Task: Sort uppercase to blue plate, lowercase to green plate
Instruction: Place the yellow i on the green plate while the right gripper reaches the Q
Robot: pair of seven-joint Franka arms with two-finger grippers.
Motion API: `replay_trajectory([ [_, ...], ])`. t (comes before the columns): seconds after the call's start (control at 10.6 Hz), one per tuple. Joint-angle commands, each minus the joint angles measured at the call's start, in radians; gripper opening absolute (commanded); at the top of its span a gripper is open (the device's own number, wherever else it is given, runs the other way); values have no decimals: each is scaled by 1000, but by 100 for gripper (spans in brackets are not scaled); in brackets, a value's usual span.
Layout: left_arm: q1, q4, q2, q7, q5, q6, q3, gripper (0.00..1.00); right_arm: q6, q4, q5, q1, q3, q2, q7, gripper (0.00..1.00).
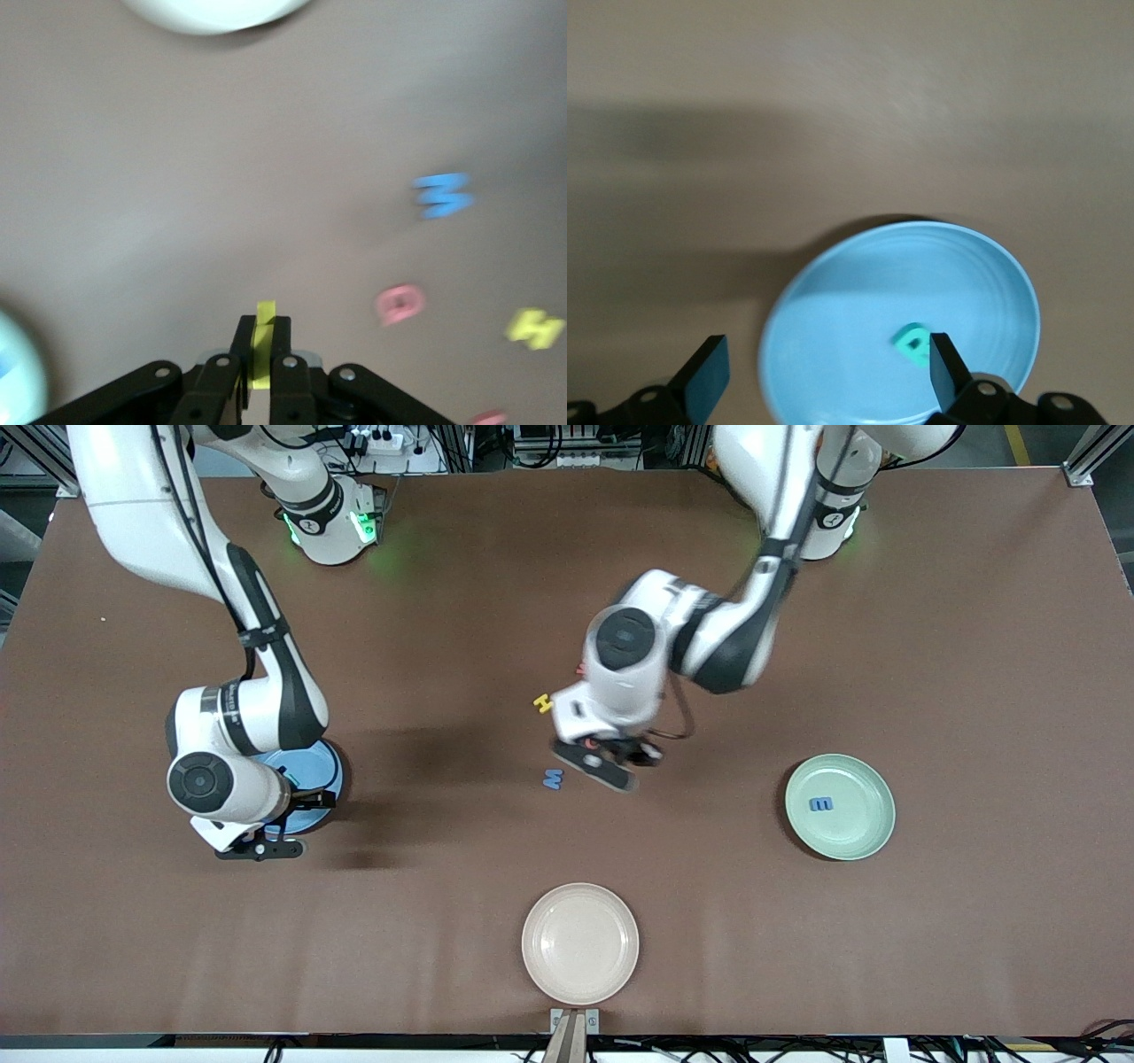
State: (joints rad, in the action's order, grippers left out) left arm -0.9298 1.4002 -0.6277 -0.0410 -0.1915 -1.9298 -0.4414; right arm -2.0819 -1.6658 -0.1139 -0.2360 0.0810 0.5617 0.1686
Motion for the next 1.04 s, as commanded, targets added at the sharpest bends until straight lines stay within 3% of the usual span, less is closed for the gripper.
replay_trajectory([
  [0.0,12,26,10,15,-37,84,-150,0,55,47,29,-84,0,-20,57,100],
  [0.28,104,54,-3,197,-64,92,-253,0,169,168,251,-186,3,9,138,100],
  [0.38,155,69,-9,279,-128,92,-269,0,158,176,263,-224,3,30,178,100],
  [0.47,263,82,-9,362,-158,92,-232,0,123,182,261,-268,3,50,234,100],
  [0.57,416,82,-7,407,-160,88,-95,0,84,187,255,-314,3,56,321,100],
  [0.66,472,91,-12,409,-158,84,-55,0,82,195,260,-341,3,72,404,100],
  [0.95,479,175,-27,400,-166,60,-37,0,63,262,263,-432,3,139,715,100],
])
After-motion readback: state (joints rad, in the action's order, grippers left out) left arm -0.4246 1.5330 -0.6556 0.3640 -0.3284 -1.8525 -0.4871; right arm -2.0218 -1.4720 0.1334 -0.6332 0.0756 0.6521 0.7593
